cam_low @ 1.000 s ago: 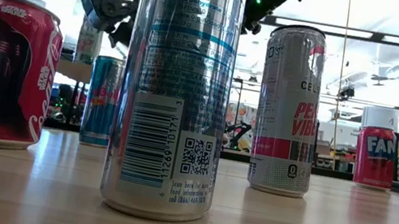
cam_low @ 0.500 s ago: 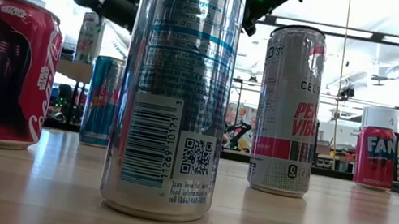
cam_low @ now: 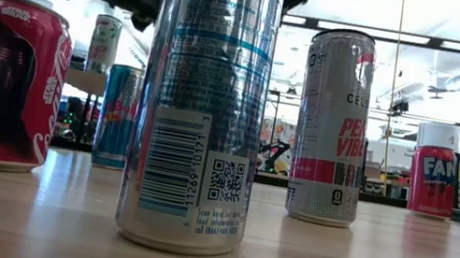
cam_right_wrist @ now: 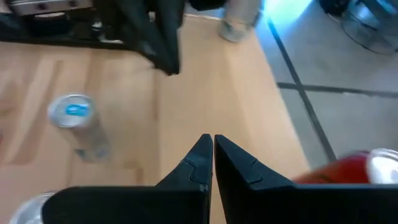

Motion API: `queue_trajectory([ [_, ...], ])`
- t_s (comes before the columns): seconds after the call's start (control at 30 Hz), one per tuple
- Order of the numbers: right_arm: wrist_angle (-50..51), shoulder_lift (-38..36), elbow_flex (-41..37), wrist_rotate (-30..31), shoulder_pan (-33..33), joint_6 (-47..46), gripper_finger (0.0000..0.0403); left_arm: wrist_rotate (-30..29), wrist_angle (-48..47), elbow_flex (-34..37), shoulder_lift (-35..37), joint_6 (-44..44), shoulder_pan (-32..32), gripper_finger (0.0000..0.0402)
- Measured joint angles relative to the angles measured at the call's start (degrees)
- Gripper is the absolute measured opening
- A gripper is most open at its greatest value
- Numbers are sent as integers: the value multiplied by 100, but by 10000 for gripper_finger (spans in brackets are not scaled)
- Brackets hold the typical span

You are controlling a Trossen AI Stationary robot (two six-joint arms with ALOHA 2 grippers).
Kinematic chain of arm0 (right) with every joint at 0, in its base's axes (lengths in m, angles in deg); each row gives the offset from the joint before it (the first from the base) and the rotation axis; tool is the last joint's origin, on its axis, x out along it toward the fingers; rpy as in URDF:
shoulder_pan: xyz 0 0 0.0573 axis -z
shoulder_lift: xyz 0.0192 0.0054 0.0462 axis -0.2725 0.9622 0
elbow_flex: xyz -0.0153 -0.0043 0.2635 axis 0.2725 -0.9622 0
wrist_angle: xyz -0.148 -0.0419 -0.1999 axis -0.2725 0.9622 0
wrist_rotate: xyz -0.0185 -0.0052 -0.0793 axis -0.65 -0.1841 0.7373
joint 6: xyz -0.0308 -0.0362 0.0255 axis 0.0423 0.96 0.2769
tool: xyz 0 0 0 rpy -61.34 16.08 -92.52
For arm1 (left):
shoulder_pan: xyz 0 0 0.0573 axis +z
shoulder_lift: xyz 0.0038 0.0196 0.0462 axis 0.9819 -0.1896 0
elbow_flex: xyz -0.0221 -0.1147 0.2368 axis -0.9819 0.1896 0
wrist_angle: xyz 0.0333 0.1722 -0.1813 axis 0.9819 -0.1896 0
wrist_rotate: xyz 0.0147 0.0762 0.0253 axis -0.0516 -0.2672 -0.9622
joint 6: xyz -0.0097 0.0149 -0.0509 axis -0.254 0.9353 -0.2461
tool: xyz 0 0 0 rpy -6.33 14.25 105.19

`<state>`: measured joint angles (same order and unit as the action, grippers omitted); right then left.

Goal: Place canned beverage on shelf
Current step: Put the red black soda can on the shelf

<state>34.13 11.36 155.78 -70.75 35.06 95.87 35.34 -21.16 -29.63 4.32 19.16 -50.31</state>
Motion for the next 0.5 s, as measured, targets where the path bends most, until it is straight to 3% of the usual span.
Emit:
queue_trajectory([
  [0.23, -222, -270, -423, 53, -277, -214, 9, 8, -124, 373, 669, -139, -97, 0],
  [0.5, -1171, -924, -1532, 59, -320, -309, 9, 6, -98, 494, 847, -107, -99, 0],
])
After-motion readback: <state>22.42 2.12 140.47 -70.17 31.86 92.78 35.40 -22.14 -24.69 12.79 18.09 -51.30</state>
